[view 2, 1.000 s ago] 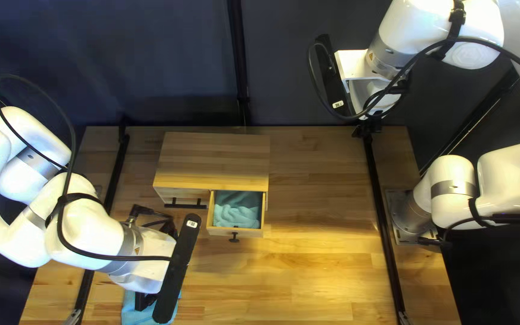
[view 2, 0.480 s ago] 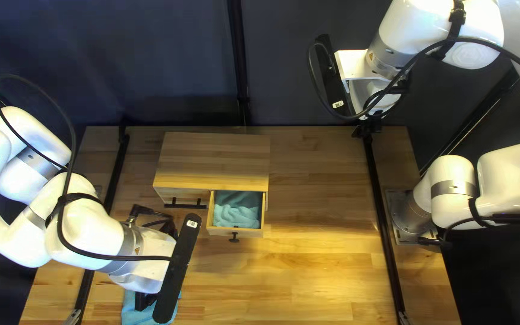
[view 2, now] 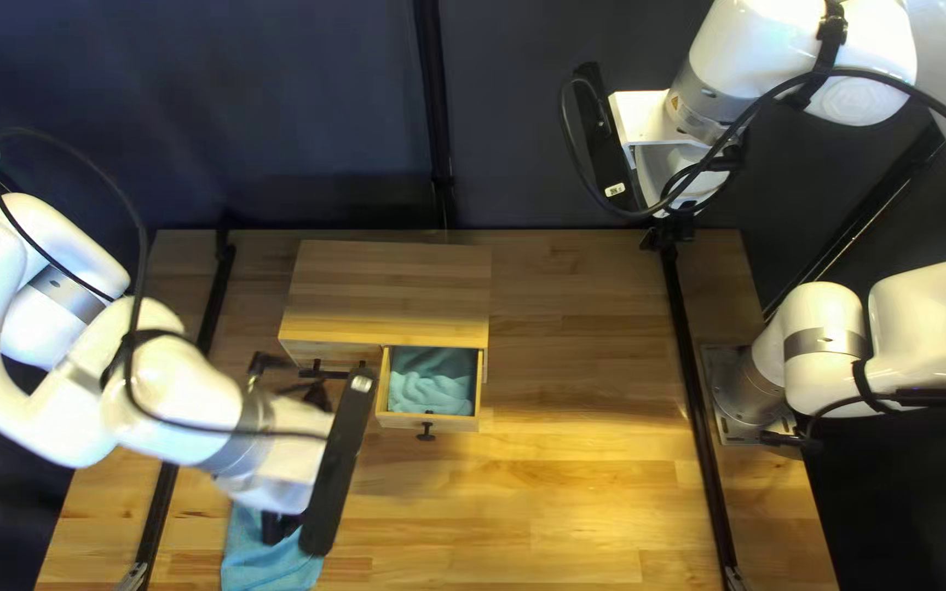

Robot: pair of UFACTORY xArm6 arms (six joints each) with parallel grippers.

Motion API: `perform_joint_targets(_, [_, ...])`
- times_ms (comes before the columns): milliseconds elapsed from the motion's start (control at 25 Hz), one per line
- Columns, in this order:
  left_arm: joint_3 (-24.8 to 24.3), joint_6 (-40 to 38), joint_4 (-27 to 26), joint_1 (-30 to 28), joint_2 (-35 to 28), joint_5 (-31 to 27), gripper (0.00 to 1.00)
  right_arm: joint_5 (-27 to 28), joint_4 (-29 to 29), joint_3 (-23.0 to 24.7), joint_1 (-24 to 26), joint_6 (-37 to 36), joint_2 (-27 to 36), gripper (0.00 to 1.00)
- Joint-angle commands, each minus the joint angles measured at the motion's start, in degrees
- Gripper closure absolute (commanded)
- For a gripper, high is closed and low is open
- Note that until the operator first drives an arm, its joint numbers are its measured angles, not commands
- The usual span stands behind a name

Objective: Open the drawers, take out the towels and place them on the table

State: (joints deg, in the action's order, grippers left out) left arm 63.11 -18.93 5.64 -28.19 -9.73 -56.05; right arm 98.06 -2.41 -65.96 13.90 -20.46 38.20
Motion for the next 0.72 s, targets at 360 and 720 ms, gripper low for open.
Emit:
perform_joint_targets(360, [-0.4, -6.5, -2.2, 7.7, 7.3, 10.7, 0.00, 0.0, 0.0, 0.0, 0.0, 0.0, 0.0, 0.00])
perform_joint_targets(720, [11.8, -23.2, 2.1, 8.9, 16.2, -2.8, 0.00, 0.0, 0.0, 0.0, 0.0, 0.0, 0.0, 0.00])
